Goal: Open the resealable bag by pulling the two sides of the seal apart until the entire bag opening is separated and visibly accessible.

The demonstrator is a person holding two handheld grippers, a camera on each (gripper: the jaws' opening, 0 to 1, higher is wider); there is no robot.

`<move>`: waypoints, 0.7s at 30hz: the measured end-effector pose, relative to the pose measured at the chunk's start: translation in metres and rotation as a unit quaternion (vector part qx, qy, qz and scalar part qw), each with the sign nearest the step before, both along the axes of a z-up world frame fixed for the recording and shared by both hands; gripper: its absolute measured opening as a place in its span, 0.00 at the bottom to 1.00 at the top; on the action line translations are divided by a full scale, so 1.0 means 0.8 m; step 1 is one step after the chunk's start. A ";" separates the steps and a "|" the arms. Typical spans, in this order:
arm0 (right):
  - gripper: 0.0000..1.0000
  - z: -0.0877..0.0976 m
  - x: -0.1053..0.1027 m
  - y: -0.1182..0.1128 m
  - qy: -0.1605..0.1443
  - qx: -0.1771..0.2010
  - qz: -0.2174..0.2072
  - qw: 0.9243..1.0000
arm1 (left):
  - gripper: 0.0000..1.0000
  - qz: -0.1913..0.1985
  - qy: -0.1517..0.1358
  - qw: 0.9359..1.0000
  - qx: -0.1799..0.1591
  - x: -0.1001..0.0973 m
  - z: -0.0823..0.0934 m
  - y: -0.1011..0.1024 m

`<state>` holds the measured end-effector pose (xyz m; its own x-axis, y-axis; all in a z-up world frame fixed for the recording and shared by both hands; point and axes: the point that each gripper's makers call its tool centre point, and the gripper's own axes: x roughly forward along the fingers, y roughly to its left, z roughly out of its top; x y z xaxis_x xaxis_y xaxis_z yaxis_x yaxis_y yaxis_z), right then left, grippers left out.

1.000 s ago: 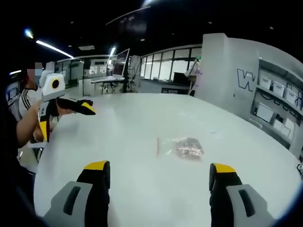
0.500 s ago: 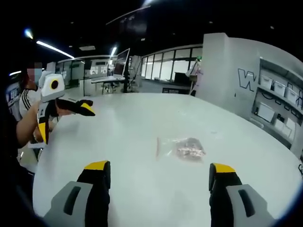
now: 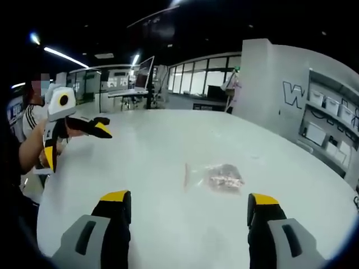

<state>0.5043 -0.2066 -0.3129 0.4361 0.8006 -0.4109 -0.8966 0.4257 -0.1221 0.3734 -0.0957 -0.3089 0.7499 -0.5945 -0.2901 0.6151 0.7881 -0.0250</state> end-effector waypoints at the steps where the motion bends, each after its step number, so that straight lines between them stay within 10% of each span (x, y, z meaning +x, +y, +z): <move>1: 0.86 0.000 0.000 0.000 -0.002 0.000 0.000 1.000 | 0.92 -0.001 0.000 1.000 0.000 0.000 0.000 -0.001; 21: 0.85 -0.004 0.007 0.009 0.000 0.000 0.004 1.000 | 0.92 0.000 0.002 1.000 -0.001 0.003 -0.002 0.000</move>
